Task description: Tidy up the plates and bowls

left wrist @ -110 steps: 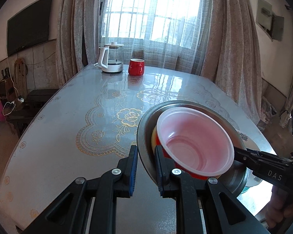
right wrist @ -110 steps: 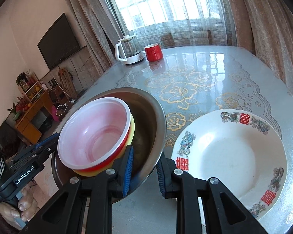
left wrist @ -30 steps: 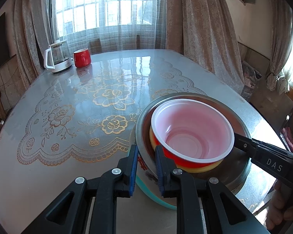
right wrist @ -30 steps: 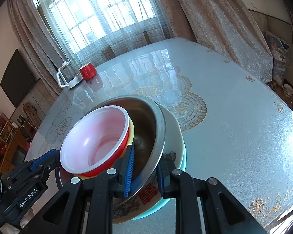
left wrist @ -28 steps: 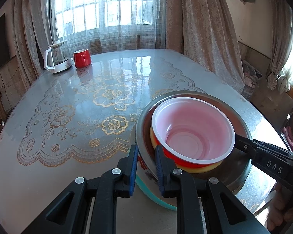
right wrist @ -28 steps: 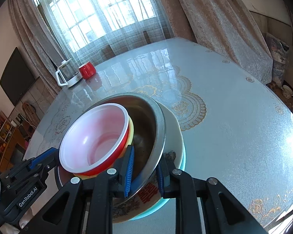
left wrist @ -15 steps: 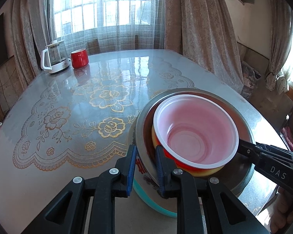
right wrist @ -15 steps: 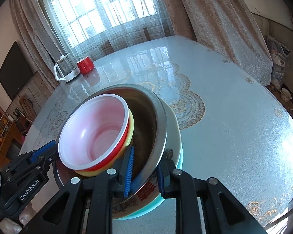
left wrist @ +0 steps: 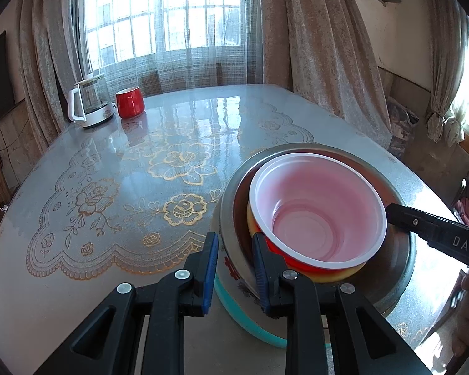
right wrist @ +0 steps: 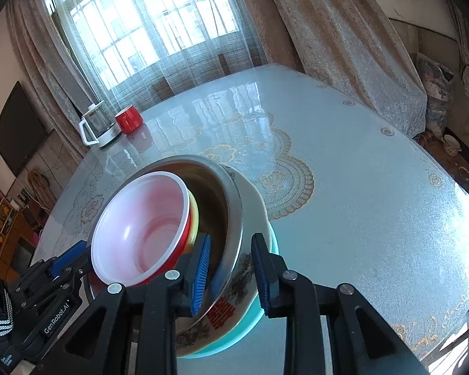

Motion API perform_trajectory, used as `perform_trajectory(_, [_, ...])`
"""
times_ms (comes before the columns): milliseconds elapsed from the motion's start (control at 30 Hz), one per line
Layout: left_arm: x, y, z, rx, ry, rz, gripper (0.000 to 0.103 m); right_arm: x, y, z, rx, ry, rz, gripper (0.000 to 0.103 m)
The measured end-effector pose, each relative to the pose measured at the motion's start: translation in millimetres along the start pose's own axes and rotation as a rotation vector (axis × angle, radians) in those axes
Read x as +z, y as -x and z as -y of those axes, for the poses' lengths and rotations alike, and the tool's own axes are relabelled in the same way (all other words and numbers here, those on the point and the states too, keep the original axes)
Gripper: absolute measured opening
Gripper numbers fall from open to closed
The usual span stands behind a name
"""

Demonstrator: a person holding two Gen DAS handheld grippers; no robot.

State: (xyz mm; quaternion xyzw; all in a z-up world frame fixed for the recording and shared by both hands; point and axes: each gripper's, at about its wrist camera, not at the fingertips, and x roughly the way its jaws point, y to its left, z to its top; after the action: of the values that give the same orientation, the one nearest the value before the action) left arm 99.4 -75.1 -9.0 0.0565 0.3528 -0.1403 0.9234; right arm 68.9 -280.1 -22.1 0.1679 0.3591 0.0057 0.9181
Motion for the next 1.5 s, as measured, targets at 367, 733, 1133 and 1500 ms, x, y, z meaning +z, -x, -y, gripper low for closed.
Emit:
perform_trajectory(367, [0,0,3,0.019,-0.002,-0.001,0.024,1,-2,-2,0.009,0.001,0.003,0.015])
perform_trajectory(733, [3,5,-2,0.029,0.028,-0.005,0.026,3,-4,4,0.039,-0.027,-0.020,0.016])
perform_trajectory(1133, [-4,23,1,0.032,0.022,0.005,0.030,-1,0,7,0.053,-0.047,-0.002,0.015])
perform_trajectory(1500, [-8,21,-11,0.018,0.038,0.012,0.033,-2,-2,-1,0.020,-0.028,-0.028,0.017])
